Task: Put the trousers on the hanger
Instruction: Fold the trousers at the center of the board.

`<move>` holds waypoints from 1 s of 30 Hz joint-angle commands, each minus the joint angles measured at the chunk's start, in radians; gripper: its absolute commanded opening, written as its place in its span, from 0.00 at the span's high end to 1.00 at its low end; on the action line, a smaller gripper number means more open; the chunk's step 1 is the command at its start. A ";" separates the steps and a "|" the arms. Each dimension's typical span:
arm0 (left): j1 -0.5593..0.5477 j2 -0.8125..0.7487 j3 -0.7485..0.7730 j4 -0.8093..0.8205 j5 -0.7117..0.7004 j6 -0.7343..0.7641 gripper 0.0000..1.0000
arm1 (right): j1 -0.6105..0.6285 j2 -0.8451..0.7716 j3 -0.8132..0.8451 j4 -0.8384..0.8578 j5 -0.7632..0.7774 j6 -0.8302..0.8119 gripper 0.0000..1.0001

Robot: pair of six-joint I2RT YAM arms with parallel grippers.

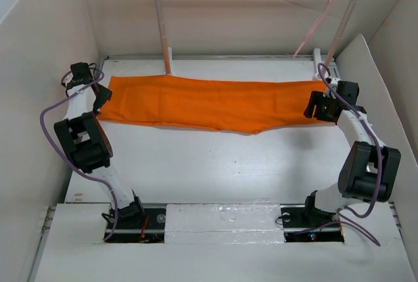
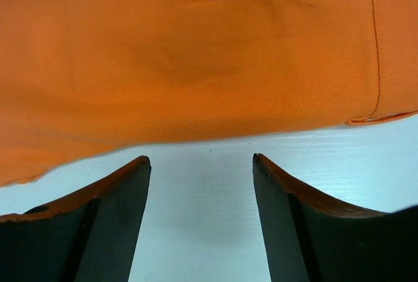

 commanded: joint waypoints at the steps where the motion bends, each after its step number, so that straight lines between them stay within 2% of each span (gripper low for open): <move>1: 0.010 -0.041 -0.033 -0.098 -0.177 -0.002 0.39 | -0.040 0.055 0.033 0.050 -0.066 0.030 0.30; 2: 0.010 -0.060 -0.067 -0.083 -0.188 -0.009 0.18 | -0.059 0.064 0.036 0.055 -0.066 0.036 0.28; 3: 0.010 -0.075 -0.072 -0.089 -0.223 -0.019 0.12 | -0.070 0.078 0.037 0.065 -0.067 0.036 0.28; 5: -0.001 -0.135 -0.095 -0.083 -0.231 -0.020 0.09 | -0.108 0.088 0.042 0.067 -0.063 0.081 0.26; 7: -0.089 -0.214 -0.133 -0.036 -0.272 -0.004 0.10 | -0.160 0.119 0.036 0.088 -0.041 0.099 0.24; 8: -0.090 -0.215 -0.133 -0.035 -0.273 -0.003 0.10 | -0.160 0.119 0.036 0.088 -0.041 0.099 0.24; 10: -0.186 -0.220 -0.149 0.000 -0.285 0.038 0.12 | -0.206 0.159 0.040 0.110 -0.044 0.112 0.24; 11: -0.215 -0.211 -0.159 0.014 -0.274 0.050 0.17 | -0.206 0.173 0.050 0.121 -0.044 0.121 0.24; 13: -0.284 -0.157 -0.164 0.057 -0.225 0.073 0.20 | -0.228 0.208 0.069 0.141 -0.044 0.125 0.25; 15: -0.294 -0.106 -0.146 0.054 -0.184 0.044 0.29 | -0.228 0.272 0.100 0.186 -0.057 0.145 0.26; 16: -0.294 -0.061 -0.141 0.063 -0.155 0.011 0.41 | -0.238 0.301 0.115 0.185 -0.069 0.150 0.26; 17: -0.253 -0.042 -0.152 0.074 -0.123 -0.003 0.61 | -0.238 0.358 0.134 0.179 -0.083 0.162 0.28; 18: -0.233 -0.027 -0.159 0.086 -0.062 -0.019 0.68 | -0.238 0.380 0.157 0.177 -0.092 0.165 0.31; 19: -0.211 0.004 -0.179 0.086 -0.044 -0.048 0.72 | -0.248 0.401 0.165 0.168 -0.110 0.167 0.42; 20: -0.175 0.018 -0.190 0.083 -0.029 -0.057 0.76 | -0.248 0.410 0.168 0.158 -0.110 0.170 0.66; 22: -0.141 0.023 -0.237 0.075 -0.015 -0.068 0.77 | -0.261 0.386 0.119 0.157 -0.092 0.173 0.95; 23: -0.127 0.017 -0.260 0.078 -0.017 -0.062 0.77 | -0.287 0.363 0.096 0.157 -0.081 0.171 1.00; 28: 0.002 -0.025 -0.414 0.081 0.008 -0.062 0.77 | -0.352 0.135 -0.071 0.136 -0.063 0.164 1.00; 30: 0.013 -0.052 -0.468 0.090 0.013 -0.060 0.77 | -0.352 0.052 -0.117 0.109 -0.060 0.155 1.00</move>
